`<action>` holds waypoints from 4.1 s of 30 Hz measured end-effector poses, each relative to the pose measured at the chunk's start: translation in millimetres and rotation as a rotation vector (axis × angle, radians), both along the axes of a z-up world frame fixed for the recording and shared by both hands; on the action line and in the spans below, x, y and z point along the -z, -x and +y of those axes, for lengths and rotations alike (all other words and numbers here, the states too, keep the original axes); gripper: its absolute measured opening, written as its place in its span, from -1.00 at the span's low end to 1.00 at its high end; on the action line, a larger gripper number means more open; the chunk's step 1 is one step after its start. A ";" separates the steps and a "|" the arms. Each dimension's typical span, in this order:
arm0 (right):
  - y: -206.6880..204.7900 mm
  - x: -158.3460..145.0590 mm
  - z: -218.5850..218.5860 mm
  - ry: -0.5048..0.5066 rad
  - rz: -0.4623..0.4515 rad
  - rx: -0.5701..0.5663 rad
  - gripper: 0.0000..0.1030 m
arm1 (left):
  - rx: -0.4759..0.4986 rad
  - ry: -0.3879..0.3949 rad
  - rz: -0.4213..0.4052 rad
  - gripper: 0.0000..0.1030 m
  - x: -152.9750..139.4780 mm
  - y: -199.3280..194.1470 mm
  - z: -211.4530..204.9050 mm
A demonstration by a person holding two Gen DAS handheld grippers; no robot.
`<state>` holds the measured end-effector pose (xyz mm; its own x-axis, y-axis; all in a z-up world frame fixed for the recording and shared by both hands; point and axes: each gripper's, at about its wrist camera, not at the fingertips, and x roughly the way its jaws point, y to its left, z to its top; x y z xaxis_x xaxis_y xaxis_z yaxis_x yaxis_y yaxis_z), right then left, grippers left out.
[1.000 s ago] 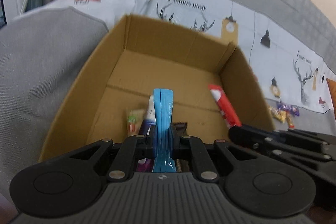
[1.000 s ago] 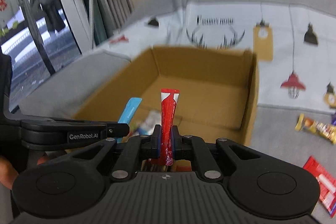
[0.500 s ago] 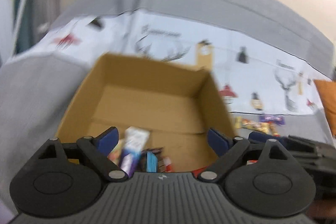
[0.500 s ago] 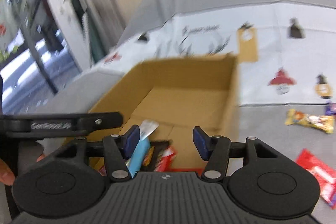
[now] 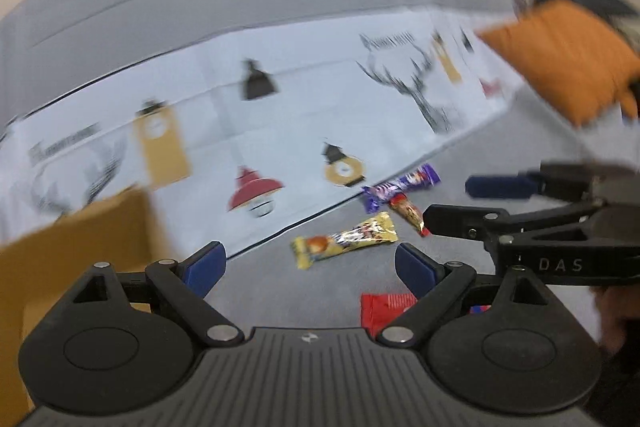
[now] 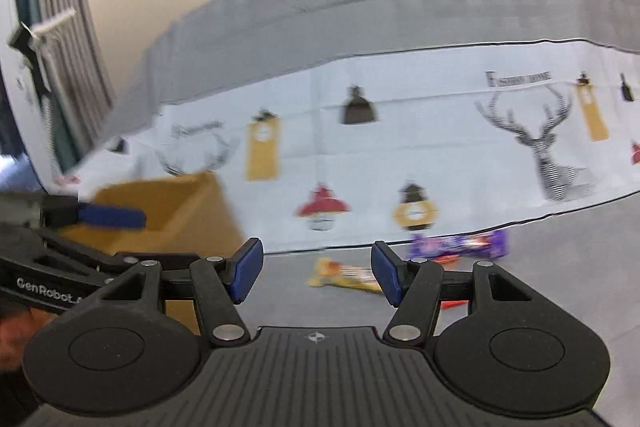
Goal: Organize snacks
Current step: 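Grasp the yellow bar with left tool while right tool grasps the red-gold bar, then carry the yellow bar and red-gold bar over the box and release them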
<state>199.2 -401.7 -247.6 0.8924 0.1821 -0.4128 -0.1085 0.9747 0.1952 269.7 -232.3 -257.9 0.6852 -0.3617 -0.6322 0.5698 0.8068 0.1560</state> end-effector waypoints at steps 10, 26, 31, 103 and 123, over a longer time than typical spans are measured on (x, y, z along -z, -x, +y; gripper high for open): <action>-82.1 60.6 -57.2 0.072 0.217 0.090 -0.08 | 0.105 -0.195 0.136 0.44 104.3 -104.1 -73.0; -138.9 93.9 -67.5 0.164 0.319 0.023 -0.65 | -0.004 -0.085 0.341 -0.46 110.3 -131.3 -53.5; -119.8 79.6 -65.1 0.140 0.294 0.015 -0.65 | -0.073 -0.056 0.391 -0.41 105.7 -110.3 -47.6; 27.5 -35.2 256.2 0.085 0.144 -0.272 -0.65 | -0.566 0.317 0.199 -0.75 -34.2 84.0 276.1; 39.0 -21.5 183.4 0.042 0.108 -0.203 0.91 | -0.471 0.313 0.130 0.99 -60.6 103.3 228.2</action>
